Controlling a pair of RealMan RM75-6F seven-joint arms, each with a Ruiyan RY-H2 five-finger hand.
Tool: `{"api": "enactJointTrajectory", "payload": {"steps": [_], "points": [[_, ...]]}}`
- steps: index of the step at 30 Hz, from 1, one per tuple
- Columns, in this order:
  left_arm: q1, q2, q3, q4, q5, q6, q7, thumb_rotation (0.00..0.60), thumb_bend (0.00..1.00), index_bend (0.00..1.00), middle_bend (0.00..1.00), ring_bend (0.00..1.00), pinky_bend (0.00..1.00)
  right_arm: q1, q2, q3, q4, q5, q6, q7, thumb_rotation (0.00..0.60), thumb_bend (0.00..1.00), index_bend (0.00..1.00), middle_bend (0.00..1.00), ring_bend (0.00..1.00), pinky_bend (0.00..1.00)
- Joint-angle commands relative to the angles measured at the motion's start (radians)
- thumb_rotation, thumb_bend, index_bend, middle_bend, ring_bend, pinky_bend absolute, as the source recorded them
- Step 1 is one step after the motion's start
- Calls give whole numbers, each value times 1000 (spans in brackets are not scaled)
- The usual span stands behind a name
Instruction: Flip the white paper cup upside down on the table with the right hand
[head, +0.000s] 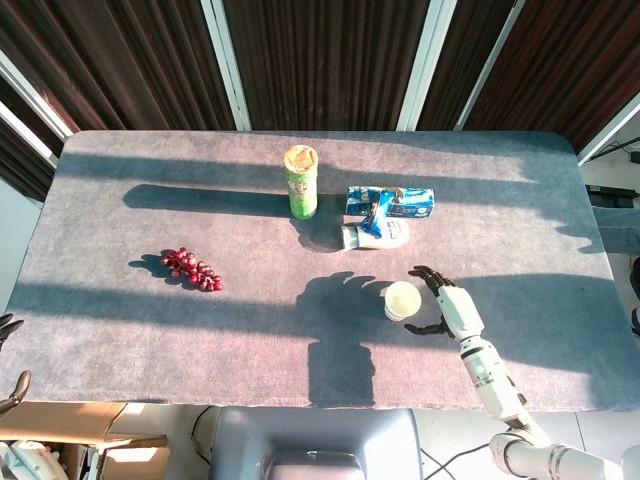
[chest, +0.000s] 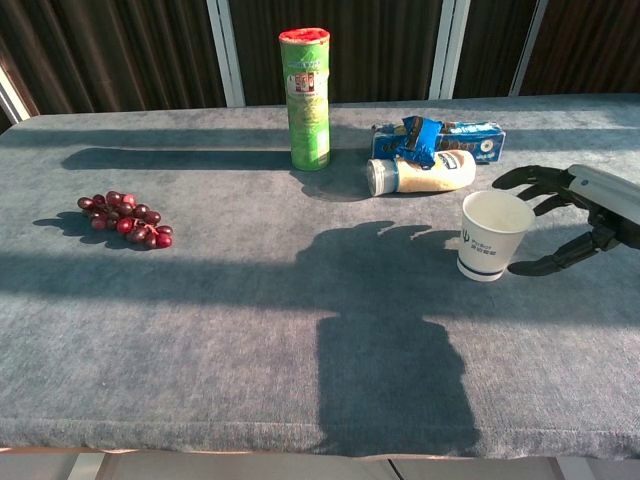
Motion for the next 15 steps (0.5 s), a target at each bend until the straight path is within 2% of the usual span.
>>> {"api": "enactJointTrajectory", "payload": {"steps": [1,7,10,12,15], "points": [[1,0,0,3,1,1,-4,600,429,164,90,16,207,9,-19,-1,20,-4,-2,12,600,185,354,278,244,361],[4,-1,-1,13,0,3,-19,600,429,167,94,16,208,23,-59,-3,66,-16,7,37,600,194,450,349,329,438],[4,-1,-1,20,0,3,-28,600,429,168,96,16,208,27,-85,-3,97,-25,24,47,600,203,533,405,397,499],[6,-1,-4,27,-8,2,-46,600,428,168,97,16,208,27,-112,-7,135,-40,50,43,600,232,606,461,461,550],[6,-1,-5,31,-11,1,-52,600,428,168,97,16,208,26,-126,-11,157,-50,67,40,600,259,638,487,490,573]]}}
